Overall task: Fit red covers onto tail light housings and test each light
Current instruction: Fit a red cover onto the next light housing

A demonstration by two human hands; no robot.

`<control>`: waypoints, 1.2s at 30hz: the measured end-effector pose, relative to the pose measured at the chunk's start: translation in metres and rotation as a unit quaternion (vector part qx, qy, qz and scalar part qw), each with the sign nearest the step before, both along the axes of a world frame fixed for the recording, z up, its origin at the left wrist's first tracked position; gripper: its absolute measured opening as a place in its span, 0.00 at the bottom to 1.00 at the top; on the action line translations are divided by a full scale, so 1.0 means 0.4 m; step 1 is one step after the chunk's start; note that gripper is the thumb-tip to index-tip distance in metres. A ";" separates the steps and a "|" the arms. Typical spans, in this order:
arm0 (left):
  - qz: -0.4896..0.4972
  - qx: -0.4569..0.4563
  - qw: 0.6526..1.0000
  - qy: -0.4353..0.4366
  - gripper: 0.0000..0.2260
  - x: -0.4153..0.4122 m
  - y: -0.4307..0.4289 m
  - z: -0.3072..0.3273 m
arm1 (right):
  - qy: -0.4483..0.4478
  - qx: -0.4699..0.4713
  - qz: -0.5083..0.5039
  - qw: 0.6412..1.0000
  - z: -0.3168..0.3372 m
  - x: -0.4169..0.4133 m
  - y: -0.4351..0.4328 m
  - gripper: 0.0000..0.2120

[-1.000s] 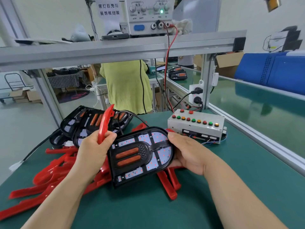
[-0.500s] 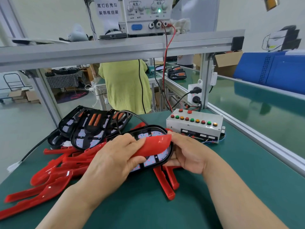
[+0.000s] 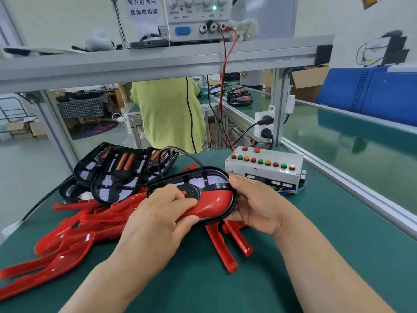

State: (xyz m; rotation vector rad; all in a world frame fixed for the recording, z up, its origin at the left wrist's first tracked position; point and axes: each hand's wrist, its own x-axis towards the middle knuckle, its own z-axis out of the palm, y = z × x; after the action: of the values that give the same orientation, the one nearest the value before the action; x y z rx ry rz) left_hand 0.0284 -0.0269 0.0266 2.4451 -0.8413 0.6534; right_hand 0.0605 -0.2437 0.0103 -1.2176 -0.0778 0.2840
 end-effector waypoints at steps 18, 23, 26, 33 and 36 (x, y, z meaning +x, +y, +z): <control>-0.029 -0.036 0.999 0.009 0.15 0.015 -0.004 -0.027 | -0.016 0.028 -0.041 0.999 -0.002 0.004 0.004 0.16; -0.034 -0.021 0.999 -0.012 0.13 0.020 -0.014 -0.046 | 0.005 0.068 -0.020 0.997 0.004 0.001 0.017 0.19; -0.042 -0.022 0.999 -0.025 0.13 0.024 -0.016 -0.050 | -0.009 0.039 -0.025 0.999 0.000 0.000 0.024 0.26; -0.034 -0.020 0.999 -0.016 0.15 0.029 -0.016 -0.048 | -0.017 0.007 -0.066 0.998 -0.007 0.009 0.025 0.25; -0.001 -0.174 0.981 0.091 0.16 0.035 0.006 -0.010 | -0.021 0.023 -0.062 0.998 -0.005 0.011 0.014 0.27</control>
State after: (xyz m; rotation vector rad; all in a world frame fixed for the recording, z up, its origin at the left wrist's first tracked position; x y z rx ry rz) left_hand 0.0422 -0.0247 0.0224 2.1473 -0.5995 0.5165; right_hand 0.0647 -0.2379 0.0084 -1.1787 -0.0447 0.1464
